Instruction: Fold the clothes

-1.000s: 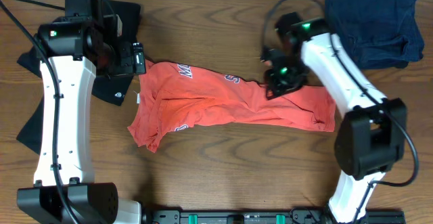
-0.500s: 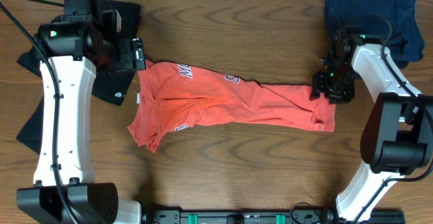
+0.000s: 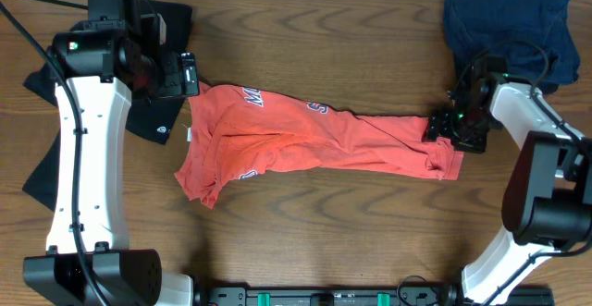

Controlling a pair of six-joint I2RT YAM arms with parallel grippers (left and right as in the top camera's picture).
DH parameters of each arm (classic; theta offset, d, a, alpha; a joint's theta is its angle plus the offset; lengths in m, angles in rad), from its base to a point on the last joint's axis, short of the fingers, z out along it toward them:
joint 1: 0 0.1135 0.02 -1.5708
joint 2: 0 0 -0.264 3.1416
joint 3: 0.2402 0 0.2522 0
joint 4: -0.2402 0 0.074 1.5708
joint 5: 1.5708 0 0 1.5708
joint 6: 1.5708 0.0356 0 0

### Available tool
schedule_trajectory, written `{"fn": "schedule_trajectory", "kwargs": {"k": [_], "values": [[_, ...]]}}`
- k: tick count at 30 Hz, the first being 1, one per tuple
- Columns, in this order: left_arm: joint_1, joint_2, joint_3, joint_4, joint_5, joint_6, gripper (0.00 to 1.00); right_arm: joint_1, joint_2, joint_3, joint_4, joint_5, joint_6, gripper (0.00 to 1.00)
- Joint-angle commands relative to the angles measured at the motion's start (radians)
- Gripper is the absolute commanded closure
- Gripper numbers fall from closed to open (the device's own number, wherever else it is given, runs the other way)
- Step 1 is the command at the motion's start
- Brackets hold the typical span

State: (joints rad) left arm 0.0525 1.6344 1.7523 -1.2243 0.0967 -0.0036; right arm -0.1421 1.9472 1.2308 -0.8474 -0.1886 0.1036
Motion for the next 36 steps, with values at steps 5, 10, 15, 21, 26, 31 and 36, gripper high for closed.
{"fn": "schedule_trajectory", "kwargs": {"k": [5, 10, 15, 21, 26, 31, 36], "values": [[0.004, 0.013, -0.008, -0.005, -0.015, -0.010, 0.02, -0.025, 0.045, -0.128, 0.114, 0.025, 0.012, 0.17], [0.004, 0.013, -0.013, 0.000, -0.015, -0.009, 0.02, -0.025, 0.017, -0.095, 0.086, -0.037, 0.014, 0.16], [0.004, 0.013, -0.024, -0.001, -0.015, -0.009, 0.02, -0.025, -0.077, -0.063, 0.023, 0.010, 0.012, 0.17], [0.004, 0.013, -0.040, -0.001, -0.015, -0.009, 0.02, -0.025, -0.188, -0.063, -0.025, 0.112, 0.026, 0.19], [0.004, 0.013, -0.040, 0.000, -0.015, -0.009, 0.02, -0.025, -0.187, -0.091, -0.030, 0.155, 0.038, 0.18], [0.004, 0.013, -0.040, -0.002, -0.015, -0.009, 0.02, -0.025, -0.187, -0.144, 0.014, 0.150, 0.050, 0.19], [0.004, 0.013, -0.039, 0.000, -0.015, -0.009, 0.02, -0.023, -0.186, -0.214, 0.121, 0.069, 0.066, 0.25]]}}
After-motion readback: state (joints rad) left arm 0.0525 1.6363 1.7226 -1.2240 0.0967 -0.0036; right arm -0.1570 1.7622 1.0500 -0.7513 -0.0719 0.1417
